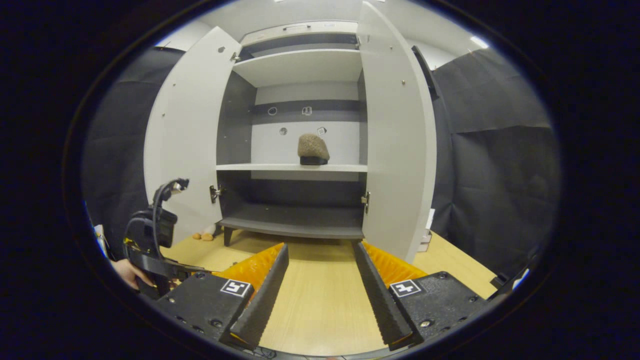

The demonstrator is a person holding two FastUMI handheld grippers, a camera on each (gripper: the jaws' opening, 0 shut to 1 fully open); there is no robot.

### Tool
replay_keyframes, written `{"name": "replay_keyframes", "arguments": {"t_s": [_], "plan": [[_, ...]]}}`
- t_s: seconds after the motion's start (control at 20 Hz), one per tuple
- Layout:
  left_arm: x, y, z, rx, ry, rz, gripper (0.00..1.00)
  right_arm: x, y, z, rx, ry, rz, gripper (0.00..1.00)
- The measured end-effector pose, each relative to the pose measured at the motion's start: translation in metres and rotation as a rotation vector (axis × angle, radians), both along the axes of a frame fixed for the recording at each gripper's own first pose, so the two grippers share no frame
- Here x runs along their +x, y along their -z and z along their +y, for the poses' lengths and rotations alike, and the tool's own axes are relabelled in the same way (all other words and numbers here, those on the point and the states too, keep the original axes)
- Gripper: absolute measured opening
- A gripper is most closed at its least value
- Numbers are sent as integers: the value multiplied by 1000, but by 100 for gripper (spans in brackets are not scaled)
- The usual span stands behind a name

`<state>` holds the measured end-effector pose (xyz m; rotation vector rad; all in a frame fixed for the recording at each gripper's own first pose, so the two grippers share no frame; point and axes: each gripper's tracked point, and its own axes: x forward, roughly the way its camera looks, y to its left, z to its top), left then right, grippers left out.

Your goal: Grab one shoe with the right hand and put it into the shoe cabinet, grab the other shoe with the left hand and put it into the shoe cabinet; then close the right door with the right hand and the left door with the left hand.

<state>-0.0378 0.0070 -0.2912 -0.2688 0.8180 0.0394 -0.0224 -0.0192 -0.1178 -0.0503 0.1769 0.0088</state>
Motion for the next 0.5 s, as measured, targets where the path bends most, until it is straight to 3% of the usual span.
{"name": "replay_keyframes", "arguments": {"t_s": [0.5], "plan": [[34,37,1,-11,-26,-10,96,6,1,0,-20,3,28,87]]}}
